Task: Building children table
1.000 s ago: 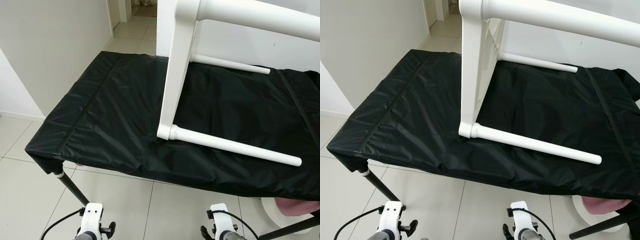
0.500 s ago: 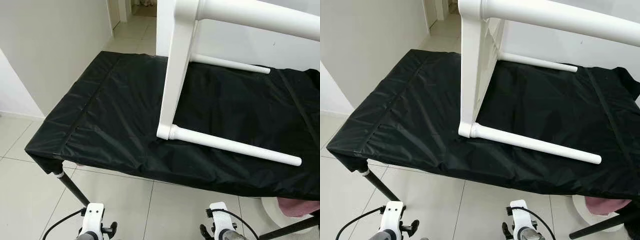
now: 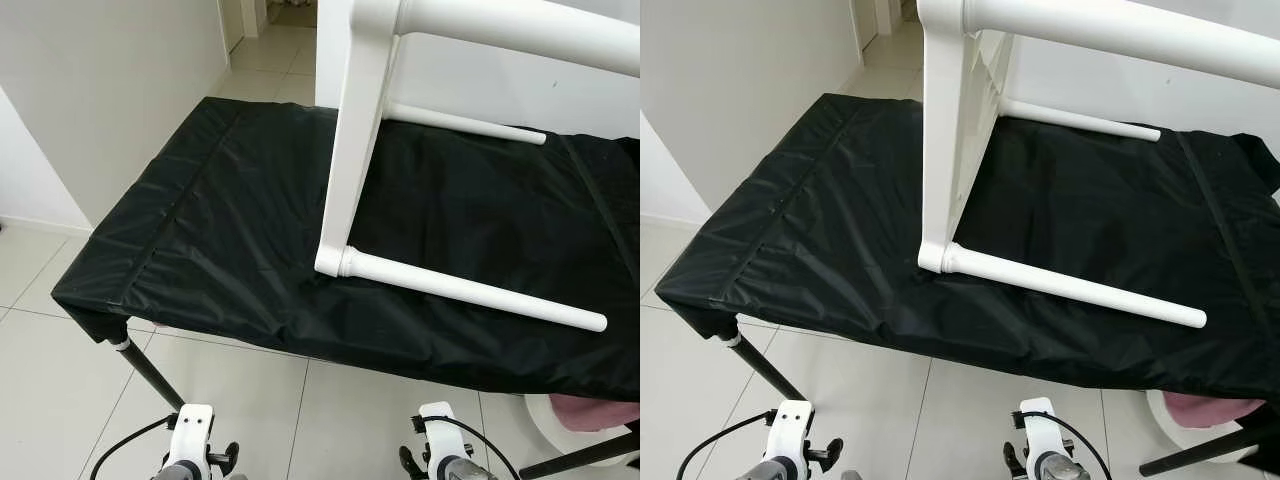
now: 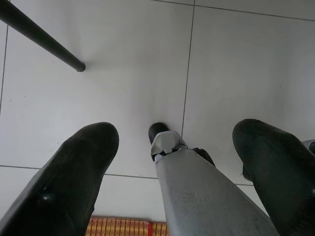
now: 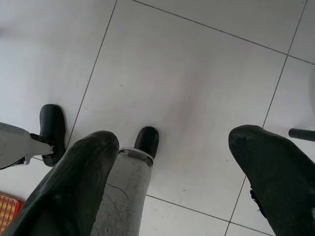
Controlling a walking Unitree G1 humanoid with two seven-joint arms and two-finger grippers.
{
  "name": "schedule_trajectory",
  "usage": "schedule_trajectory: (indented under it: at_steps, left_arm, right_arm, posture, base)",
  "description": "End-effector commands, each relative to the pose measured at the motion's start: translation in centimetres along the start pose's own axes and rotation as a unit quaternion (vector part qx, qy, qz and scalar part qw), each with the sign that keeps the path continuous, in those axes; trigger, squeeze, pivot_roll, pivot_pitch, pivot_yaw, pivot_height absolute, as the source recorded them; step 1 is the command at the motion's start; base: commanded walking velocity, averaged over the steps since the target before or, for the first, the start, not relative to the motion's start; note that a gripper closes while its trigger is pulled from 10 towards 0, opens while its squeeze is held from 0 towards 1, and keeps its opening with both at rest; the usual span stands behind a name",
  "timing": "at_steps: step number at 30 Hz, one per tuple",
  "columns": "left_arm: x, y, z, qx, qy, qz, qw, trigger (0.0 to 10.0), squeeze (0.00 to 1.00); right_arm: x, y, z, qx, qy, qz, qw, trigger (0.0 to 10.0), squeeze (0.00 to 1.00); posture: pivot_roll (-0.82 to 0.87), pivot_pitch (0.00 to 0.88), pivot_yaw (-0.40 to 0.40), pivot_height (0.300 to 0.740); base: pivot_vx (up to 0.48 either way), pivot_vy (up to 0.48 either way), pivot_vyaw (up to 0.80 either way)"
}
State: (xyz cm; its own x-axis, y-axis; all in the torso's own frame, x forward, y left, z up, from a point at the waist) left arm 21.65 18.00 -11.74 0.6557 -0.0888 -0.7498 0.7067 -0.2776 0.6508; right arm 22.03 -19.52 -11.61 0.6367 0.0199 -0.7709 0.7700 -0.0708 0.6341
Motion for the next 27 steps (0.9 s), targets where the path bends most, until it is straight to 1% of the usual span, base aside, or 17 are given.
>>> schedule_trajectory:
  at_steps: [1,17,27]
  left_arm:
    - [-0.26,-0.93,-0.11,0.007,0.007,-0.013,1.000,10.0,0.00]
    - [-0.33,-1.25,0.08,-0.004,0.010,-0.016,1.000,10.0,0.00]
    - [-0.36,-1.38,0.18,-0.001,0.012,-0.017,1.000,10.0,0.00]
  right_arm:
    - [-0.13,-0.86,-0.18,0.002,0.002,-0.011,1.000,10.0,0.00]
    - [-0.09,-0.82,-0.21,0.001,0.001,-0.013,1.000,10.0,0.00]
    - [-0.04,-0.73,-0.37,0.000,0.002,-0.013,1.000,10.0,0.00]
  posture:
    - [-0.08,0.000,0.051,0.740]
    - [-0.07,0.000,0.041,0.740]
    - [-0.06,0.000,0.042,0.740]
  base:
    - [0.000,0.000,0.00]
    - [0.000,0.000,0.00]
    - [0.000,0.000,0.00]
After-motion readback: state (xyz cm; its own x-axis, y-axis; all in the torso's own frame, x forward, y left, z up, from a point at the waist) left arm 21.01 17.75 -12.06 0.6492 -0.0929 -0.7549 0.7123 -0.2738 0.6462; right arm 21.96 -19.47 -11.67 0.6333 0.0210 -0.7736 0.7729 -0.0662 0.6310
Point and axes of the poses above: a point about 5 cm out from each wrist's last joint towards the gripper, its own x axis pointing out of the wrist towards the gripper, its own y axis along the axis of the wrist's last joint, z = x × y, the point moved 5 cm from there along x, pointing out of the wrist towards the gripper, and after that the axes turned 14 degrees about x, right-handed, at the moved point
